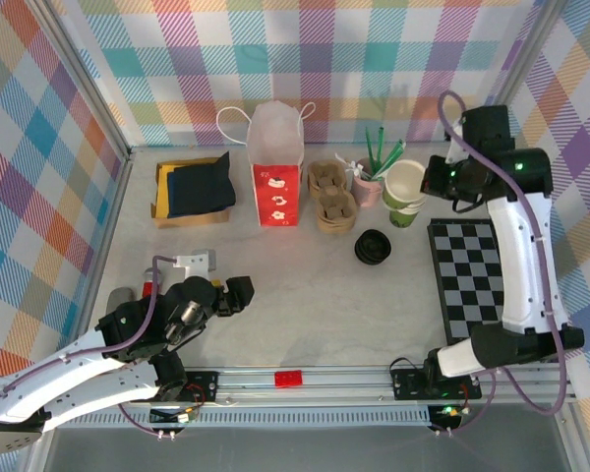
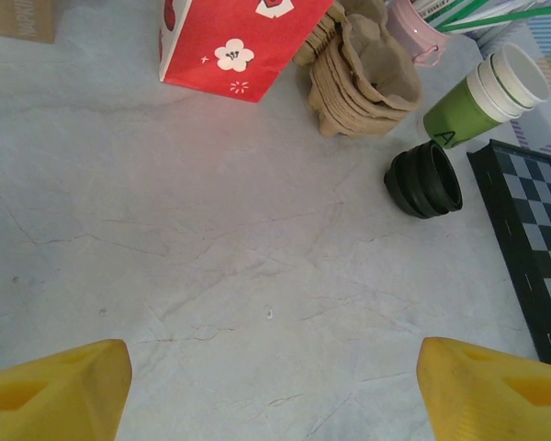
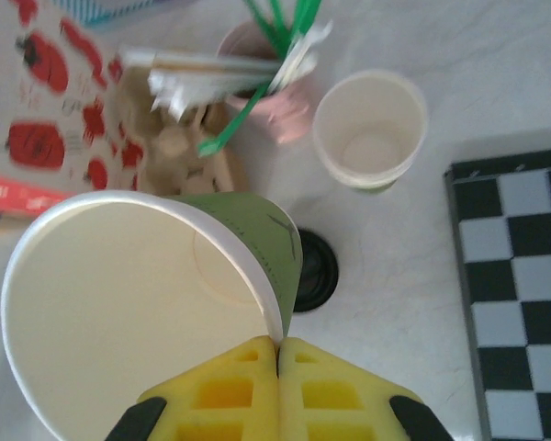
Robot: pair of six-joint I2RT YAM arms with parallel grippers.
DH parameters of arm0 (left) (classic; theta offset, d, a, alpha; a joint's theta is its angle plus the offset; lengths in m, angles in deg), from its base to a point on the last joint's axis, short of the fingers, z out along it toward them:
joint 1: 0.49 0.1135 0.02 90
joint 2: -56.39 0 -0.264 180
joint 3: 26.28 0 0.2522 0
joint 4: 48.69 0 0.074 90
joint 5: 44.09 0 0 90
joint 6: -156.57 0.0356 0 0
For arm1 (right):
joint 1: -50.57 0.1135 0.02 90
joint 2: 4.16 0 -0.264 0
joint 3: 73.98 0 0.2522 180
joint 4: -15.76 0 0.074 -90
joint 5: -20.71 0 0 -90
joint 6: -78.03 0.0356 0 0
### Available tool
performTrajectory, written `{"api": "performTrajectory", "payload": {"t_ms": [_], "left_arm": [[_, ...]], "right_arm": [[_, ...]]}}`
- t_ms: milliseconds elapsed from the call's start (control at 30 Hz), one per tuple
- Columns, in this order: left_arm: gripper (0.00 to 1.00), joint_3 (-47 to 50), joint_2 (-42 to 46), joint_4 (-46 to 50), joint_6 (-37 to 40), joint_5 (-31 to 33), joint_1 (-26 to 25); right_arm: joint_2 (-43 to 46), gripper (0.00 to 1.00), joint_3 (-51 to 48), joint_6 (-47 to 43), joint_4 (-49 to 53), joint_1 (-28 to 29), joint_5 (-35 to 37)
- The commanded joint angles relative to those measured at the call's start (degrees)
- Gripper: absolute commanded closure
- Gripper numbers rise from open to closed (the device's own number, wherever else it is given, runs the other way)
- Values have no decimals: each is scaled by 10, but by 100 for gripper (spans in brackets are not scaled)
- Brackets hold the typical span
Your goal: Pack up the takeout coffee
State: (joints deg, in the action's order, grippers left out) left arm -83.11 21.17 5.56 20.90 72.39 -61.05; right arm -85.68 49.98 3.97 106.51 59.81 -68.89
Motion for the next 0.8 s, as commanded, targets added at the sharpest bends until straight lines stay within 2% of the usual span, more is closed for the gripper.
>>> {"api": "performTrajectory", "payload": {"t_ms": [0,167,367,567,767], "left_arm": [[19,9,9,3,-9,-1,6],[19,8,1,4,-4,-12,6],[19,12,-4,-8,-2,-18,6],[19,30,-6,-38,-7,-28,6],[18,48,-25,-60,-20,-40,7]], "right_arm": [[29,100,-48,3,10,46,-11],[62,100,-139,33,-21,127,-25],[59,100,-226,71,-74,205,-15],[29,100,-295,103,-139,255,-10],[-14,100,-327,122,-192,276,6]]}}
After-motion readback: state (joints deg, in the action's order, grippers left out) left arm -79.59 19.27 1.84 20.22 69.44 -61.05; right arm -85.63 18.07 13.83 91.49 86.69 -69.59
